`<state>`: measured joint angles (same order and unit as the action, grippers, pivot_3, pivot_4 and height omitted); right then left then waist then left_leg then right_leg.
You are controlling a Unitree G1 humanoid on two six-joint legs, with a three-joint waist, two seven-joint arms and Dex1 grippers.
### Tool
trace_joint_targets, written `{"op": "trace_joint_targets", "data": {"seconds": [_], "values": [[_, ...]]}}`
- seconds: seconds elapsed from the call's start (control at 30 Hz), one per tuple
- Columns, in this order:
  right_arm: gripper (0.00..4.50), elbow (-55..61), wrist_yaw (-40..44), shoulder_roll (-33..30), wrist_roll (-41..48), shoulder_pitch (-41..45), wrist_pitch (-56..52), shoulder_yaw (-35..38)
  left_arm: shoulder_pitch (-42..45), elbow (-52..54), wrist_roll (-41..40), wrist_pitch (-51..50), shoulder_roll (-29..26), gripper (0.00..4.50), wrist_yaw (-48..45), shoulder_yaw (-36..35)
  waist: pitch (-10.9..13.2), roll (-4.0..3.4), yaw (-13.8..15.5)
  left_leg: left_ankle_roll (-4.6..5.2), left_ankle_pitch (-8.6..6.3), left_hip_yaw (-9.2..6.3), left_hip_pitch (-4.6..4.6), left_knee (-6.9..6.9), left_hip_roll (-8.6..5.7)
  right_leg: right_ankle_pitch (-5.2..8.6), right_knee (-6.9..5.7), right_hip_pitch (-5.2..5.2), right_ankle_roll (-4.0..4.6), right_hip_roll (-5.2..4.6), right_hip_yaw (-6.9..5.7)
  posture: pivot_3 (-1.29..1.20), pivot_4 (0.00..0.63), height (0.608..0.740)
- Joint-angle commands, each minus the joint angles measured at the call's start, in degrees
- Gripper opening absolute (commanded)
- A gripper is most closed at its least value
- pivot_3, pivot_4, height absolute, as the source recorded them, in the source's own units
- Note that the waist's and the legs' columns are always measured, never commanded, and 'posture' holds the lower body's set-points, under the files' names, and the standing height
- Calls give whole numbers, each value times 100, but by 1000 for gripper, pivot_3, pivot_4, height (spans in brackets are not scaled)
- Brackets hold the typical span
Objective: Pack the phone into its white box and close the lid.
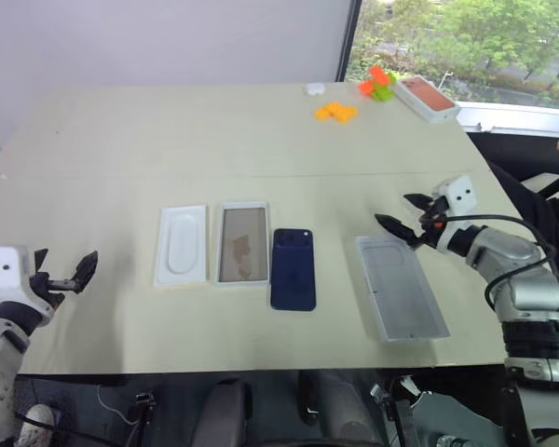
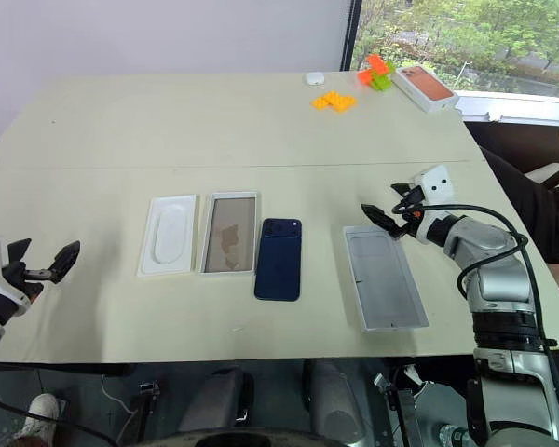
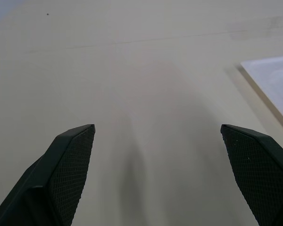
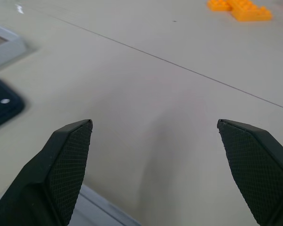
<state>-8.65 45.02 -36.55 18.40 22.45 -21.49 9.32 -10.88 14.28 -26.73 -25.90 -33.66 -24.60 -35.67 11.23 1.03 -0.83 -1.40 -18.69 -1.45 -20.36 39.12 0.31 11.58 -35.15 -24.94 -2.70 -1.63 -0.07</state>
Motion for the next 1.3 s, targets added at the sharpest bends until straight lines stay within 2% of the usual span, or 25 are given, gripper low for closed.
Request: {"op": "trace_joint_targets", "data": {"seconds": [0.03, 0.83, 1.07, 1.3], "values": [[4437, 272, 10, -25, 94, -31, -5, 86, 24, 149, -13, 57, -42, 4500, 12, -105, 0, 0, 1, 0, 0, 0, 0, 0, 0, 0, 0, 0, 0, 0, 0, 0, 150, 740], [4437, 382, 21, -3, 98, 119, -91, -11, -17, 843, -152, -427, 225, 4500, 283, 53, 0, 0, -3, 0, 0, 4, 0, 0, 1, -1, -1, -1, -1, 2, 3, 0, 150, 740], [4437, 564, 188, -90, 72, 182, -100, -204, -146, 1248, -441, -783, 318, 4500, 268, 83, 0, 0, 1, 0, 0, 3, 1, 0, 1, -1, -2, -1, 0, 3, 3, 0, 150, 740], [4437, 1500, 383, -64, 318, 287, -544, -509, -269, 1512, -1083, -1130, 307, 4500, 12, 50, 0, 1, -2, 0, 0, 4, 0, 1, 3, -1, -4, -5, 0, 6, 5, 0, 150, 740]]}}
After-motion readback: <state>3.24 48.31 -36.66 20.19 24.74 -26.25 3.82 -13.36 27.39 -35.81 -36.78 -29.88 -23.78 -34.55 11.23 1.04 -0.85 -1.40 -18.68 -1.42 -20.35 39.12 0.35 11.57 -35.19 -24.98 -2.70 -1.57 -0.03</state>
